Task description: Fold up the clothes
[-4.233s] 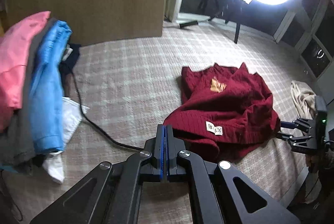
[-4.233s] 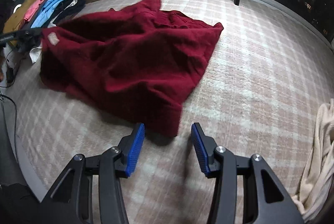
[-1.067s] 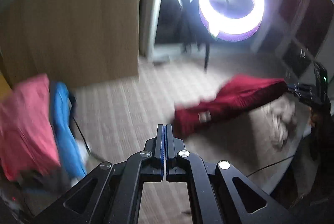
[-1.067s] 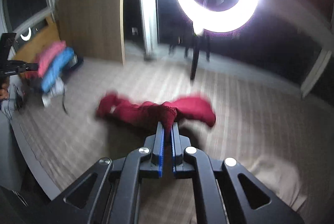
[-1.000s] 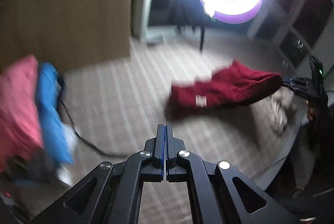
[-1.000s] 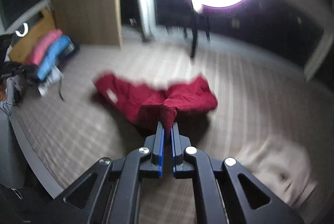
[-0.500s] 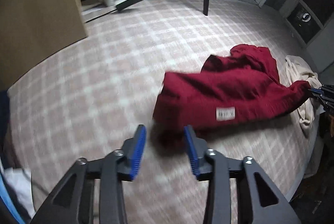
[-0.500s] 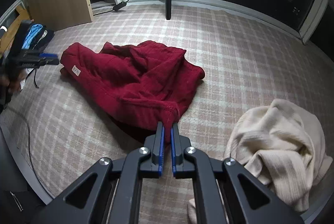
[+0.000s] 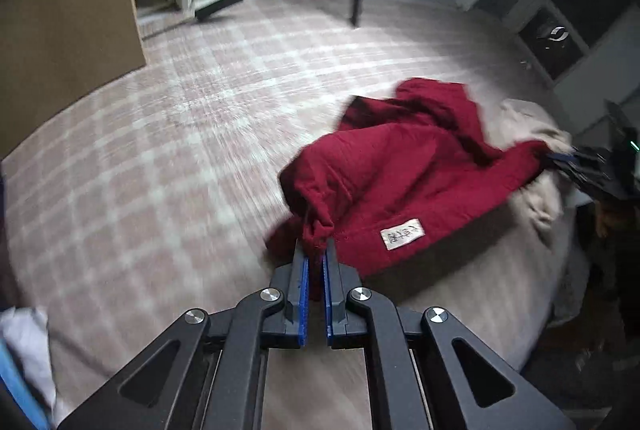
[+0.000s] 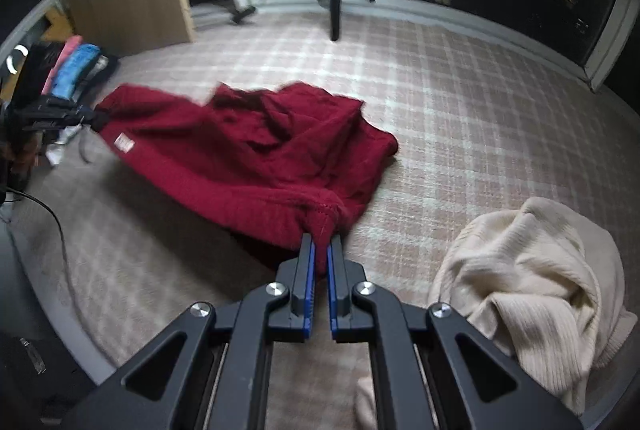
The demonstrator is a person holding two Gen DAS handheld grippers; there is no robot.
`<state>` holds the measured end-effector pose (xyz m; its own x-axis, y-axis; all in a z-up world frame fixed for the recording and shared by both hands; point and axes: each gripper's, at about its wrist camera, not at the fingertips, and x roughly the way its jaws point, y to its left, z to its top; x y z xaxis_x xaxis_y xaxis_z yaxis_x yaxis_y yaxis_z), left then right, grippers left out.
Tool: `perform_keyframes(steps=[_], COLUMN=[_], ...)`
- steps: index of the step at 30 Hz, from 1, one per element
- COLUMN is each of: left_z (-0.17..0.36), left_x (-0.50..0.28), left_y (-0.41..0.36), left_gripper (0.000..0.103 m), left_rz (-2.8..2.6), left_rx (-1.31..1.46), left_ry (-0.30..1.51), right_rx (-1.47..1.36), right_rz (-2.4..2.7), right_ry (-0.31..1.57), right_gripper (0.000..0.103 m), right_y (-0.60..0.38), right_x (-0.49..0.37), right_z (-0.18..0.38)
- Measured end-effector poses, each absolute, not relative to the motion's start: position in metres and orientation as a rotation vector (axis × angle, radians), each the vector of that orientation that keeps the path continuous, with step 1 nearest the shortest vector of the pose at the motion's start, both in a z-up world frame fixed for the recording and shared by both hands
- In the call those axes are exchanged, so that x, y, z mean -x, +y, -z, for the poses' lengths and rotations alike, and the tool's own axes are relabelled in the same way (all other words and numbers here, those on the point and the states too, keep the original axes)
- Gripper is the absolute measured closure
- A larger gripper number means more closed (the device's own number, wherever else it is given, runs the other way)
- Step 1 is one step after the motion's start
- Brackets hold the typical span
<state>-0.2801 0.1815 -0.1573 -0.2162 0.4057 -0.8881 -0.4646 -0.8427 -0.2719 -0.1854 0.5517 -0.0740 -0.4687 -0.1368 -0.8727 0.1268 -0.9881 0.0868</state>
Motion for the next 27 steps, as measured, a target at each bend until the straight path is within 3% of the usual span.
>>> perform_keyframes(steps=[3,8,14,17,20,27], left_z=[0.133,0.099,-0.005,-0.023,0.004,0.179], left_x=[0.258,0.302,0.322,0.301,0.271,0.204], left_y=[0.166,0.155,0.14,0.124,0.115,0.088], left_gripper=[0.098,0.098,0.098,0.098,0.098,0.094], left_rz=[-2.116,-2.228,-2.425,-2.424,-2.387,-2.136], left_rx=[1.499,1.465,1.223,1.174,1.265,1.733], left_ry=[0.011,-0.052,-0.03,-0.055,-0.027,-0.16], right_rx=[-1.479,-1.407,-1.168,-1.088,-1.15,-1.588], right_rz=[2.57,2.594,2.71,2.72,2.659,2.409], right_ry=[-0.052,-0.035,0.068,0.053,-0.006,-0.096], right_gripper=[0.097,0.097,0.098,0.097,0.097,0.096], right_y=[0.548,0.53,0.51,0.504,0.487,0.445], right_x=[0.191,0.225,0.262,0.252,0.231,0.168], right_z=[0.063,0.042,-0.048,-0.074,-0.05,0.108])
